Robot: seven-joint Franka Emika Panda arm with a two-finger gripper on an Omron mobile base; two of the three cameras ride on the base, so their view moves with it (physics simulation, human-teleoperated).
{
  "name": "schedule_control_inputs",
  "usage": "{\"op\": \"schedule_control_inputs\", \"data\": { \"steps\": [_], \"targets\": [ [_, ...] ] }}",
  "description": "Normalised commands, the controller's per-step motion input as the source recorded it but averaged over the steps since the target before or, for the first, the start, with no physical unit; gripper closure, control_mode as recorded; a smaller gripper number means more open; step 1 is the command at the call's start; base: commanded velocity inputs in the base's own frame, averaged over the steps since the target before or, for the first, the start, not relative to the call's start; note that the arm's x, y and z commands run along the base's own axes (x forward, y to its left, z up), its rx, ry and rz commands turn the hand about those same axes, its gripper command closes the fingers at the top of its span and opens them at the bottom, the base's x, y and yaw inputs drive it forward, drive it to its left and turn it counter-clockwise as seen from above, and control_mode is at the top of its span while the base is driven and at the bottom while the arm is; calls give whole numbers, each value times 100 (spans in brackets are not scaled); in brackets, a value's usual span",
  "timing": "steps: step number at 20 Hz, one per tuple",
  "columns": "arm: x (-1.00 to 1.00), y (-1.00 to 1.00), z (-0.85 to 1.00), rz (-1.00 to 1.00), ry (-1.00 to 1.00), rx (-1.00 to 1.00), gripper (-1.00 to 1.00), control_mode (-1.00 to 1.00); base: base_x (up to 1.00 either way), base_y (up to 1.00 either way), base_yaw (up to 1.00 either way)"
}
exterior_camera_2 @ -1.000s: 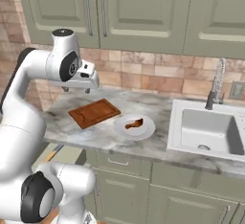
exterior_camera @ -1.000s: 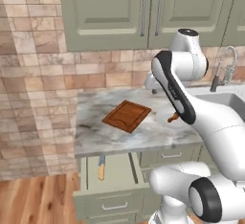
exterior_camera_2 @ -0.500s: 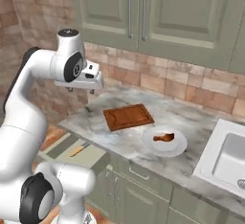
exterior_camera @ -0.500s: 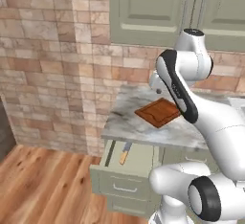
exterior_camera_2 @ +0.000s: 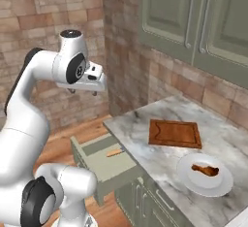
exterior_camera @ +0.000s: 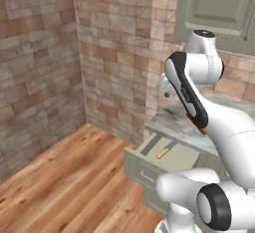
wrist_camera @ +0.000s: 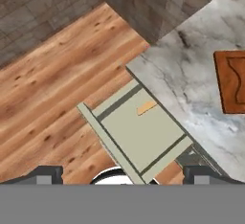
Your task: Pick up the knife from the drawer and place it on the cutting board. Then place the meat from the plate to the cutting board.
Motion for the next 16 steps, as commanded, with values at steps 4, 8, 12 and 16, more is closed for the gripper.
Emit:
{"op": "schedule_control_inputs", "data": {
  "steps": [4,8,12,16],
  "targets": [
    [0,0,0,0,0,0,-100,100,0,0,67],
    [0,0,0,0,0,0,-100,100,0,-1,60],
    [0,0,0,0,0,0,-100,100,-14,-20,47],
    [0,0,0,0,0,0,-100,100,-32,-16,42]
  ]
}}
